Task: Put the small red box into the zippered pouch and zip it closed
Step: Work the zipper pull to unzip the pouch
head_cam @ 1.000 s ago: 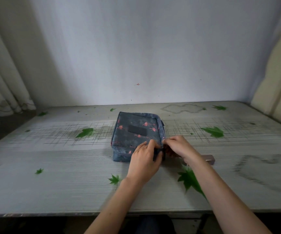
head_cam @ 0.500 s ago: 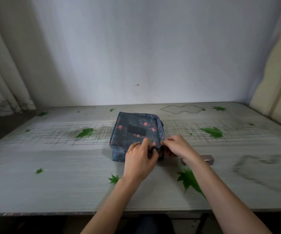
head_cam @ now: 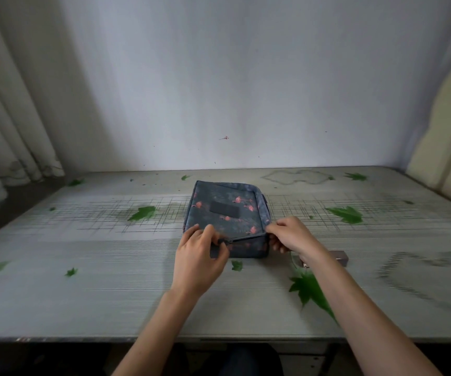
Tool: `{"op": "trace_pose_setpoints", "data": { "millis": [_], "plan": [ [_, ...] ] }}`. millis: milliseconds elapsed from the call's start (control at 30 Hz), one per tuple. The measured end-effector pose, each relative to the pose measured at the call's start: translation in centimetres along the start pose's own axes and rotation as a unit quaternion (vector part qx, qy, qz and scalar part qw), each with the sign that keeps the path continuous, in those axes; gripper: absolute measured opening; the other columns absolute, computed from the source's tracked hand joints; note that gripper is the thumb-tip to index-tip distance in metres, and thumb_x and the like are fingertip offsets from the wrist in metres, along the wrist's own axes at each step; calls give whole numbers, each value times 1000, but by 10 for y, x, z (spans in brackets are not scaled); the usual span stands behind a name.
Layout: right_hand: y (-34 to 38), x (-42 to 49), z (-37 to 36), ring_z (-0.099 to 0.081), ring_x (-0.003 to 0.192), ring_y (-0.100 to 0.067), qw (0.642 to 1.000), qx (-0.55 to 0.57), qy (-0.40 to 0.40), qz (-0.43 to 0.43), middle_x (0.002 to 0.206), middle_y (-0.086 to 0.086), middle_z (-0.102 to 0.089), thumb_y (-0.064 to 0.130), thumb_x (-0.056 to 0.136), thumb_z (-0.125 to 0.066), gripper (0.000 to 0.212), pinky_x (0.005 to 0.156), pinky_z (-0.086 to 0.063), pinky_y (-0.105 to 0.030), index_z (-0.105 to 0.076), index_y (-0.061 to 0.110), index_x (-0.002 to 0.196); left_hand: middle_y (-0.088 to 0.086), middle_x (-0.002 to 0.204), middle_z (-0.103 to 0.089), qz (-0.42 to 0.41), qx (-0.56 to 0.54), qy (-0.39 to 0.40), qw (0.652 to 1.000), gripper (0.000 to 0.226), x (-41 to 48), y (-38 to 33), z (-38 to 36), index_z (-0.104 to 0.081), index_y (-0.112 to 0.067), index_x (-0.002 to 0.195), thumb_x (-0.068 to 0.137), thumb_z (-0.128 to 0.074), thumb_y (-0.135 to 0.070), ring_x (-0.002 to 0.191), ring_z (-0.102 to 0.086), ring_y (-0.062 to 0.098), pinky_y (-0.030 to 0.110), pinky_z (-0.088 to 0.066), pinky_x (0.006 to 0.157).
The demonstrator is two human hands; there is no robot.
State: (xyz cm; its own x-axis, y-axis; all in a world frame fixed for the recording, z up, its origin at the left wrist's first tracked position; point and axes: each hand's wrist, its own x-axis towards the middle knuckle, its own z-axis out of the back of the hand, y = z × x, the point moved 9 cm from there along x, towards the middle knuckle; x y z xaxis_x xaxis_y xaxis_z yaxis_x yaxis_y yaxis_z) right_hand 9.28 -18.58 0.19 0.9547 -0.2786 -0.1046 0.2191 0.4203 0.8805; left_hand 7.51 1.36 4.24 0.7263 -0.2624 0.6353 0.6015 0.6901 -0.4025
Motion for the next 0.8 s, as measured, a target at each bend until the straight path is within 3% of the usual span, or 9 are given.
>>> {"op": "trace_pose_setpoints", "data": {
  "millis": [233, 367, 467, 567, 667, 800],
  "plan": [
    [-2, 2, 2, -51, 44, -12, 1000, 5, -7, -2, 55, -4, -57, 12, 87, -52, 23, 37, -37, -18, -57, 8, 64, -7, 88, -71, 3, -12, -8, 1000, 3, -3, 13, 7, -54, -18, 78, 75, -54, -20, 90, -64, 15, 32, -31, 105],
    [2, 2, 5, -51, 44, -10, 997, -59, -44, 26, 54, -1, -56, 17, 87, -54, 20, 35, -36, -15, -60, 7, 70, -6, 93, -70, 27, -61, 16, 998, 24, -4, 15, 4, -41, -27, 74, 76, -60, -12, 97, -59, 16, 40, -48, 90],
    [16, -4, 10, -54, 71, -15, 977, -158, -118, 84, 78, 1, -53, 25, 87, -56, 15, 52, -41, -22, -52, 11, 90, -5, 94, -69, 38, -70, 16, 997, 29, -4, 16, 4, -36, -31, 73, 76, -59, -14, 97, -58, 17, 41, -51, 77],
    [37, -16, 7, -49, 93, -17, 941, -231, -169, 183, 99, -1, -50, 25, 85, -57, 18, 75, -43, -27, -51, 15, 98, -7, 94, -70, 28, -59, 5, 998, 24, -4, 11, 6, -39, -25, 72, 75, -60, -14, 94, -59, 18, 38, -50, 79],
    [56, -27, -11, -48, 100, -18, 921, -244, -130, 274, 102, -1, -57, 22, 84, -59, 9, 87, -34, -30, -58, 17, 91, -8, 88, -72, 11, -43, -18, 999, 17, -5, 1, 7, -43, -21, 71, 73, -59, -15, 88, -63, 17, 37, -47, 85],
    [63, -39, -43, -48, 104, -19, 904, -261, -58, 334, 105, 1, -59, 20, 80, -58, 14, 85, -24, -30, -62, 18, 94, -4, 78, -70, 10, -26, -27, 999, 9, -4, -7, 4, -49, -15, 70, 70, -55, -22, 79, -63, 21, 41, -47, 84]
  ]
}}
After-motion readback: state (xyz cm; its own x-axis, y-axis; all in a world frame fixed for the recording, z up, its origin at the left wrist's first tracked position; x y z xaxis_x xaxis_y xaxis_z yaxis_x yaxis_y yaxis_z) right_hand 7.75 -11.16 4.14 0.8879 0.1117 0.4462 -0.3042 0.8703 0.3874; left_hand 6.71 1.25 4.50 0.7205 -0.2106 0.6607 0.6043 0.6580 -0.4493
